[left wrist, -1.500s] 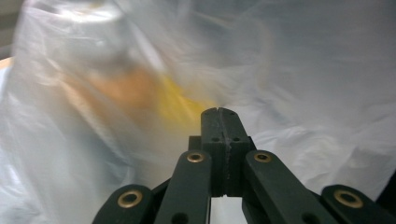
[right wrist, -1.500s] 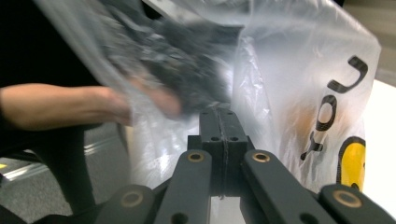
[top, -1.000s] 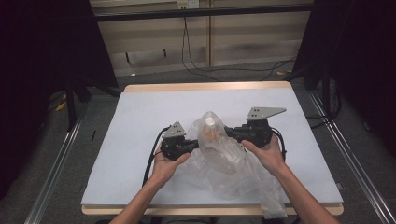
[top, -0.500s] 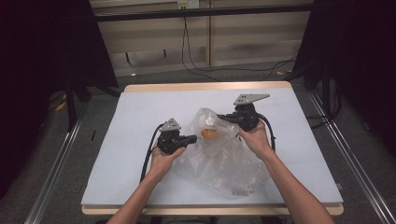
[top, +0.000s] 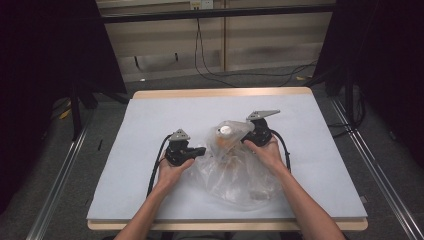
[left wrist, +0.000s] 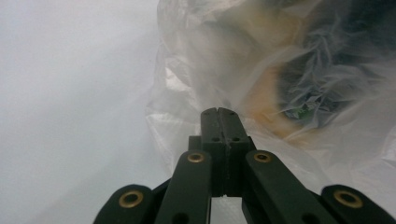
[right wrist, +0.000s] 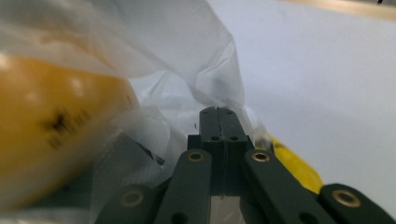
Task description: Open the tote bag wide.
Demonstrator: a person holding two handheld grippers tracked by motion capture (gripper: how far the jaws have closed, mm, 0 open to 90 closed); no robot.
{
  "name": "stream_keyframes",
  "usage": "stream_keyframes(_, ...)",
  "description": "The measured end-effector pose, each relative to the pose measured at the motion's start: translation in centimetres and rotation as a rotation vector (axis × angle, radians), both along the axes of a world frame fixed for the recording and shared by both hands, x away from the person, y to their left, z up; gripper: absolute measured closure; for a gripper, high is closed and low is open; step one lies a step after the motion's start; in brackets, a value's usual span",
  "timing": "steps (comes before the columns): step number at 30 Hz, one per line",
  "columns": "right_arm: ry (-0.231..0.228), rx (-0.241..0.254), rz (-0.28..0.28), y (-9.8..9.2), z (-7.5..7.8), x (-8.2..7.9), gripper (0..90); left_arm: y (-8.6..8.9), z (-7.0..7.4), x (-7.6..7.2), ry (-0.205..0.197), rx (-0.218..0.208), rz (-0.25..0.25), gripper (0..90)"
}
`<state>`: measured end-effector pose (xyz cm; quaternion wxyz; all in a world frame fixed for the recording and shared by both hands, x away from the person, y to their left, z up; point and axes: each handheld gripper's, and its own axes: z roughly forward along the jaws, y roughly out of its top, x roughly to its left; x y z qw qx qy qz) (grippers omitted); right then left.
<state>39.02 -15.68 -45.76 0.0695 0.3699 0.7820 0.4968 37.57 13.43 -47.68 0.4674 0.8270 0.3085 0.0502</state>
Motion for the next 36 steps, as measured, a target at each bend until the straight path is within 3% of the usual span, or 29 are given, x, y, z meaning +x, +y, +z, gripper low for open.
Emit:
stream_keyframes(2, 0.011, -0.013, -0.005, -0.1, -0.8, -0.2, 90.0, 0.0, 0.4, -0.2, -0.003, -0.027, -0.003, 90.0)
stream_keyframes(7, 0.028, -0.013, -0.025, -0.9, -1.4, -0.3, 90.0, 0.0, 3.0, -1.2, -0.069, -0.075, -0.042, 90.0)
stream_keyframes(13, -0.034, 0.051, -0.049, -2.7, 1.6, -1.1, 90.0, 0.1, 6.5, -3.6, -0.164, -0.114, -0.103, 90.0)
stream_keyframes(16, -0.061, 0.056, -0.054, -3.4, 2.9, -1.7, 90.0, -0.1, 8.0, -4.8, -0.196, -0.137, -0.138, 90.0)
stream_keyframes(20, -0.082, 0.075, -0.057, -4.1, 4.1, -2.6, 90.0, -1.3, 9.8, -6.4, -0.244, -0.130, -0.200, 90.0)
stream_keyframes(24, -0.097, 0.076, -0.053, -4.2, 4.9, -2.9, 90.0, -2.8, 11.0, -7.2, -0.256, -0.151, -0.260, 90.0)
stream_keyframes(32, -0.135, 0.093, -0.042, -4.7, 6.6, -4.1, 90.0, -7.5, 12.2, -7.1, -0.263, -0.131, -0.341, 90.0)
stream_keyframes(36, -0.148, 0.099, -0.032, -4.9, 7.2, -5.1, 90.0, -8.6, 12.9, -6.1, -0.272, -0.122, -0.327, 90.0)
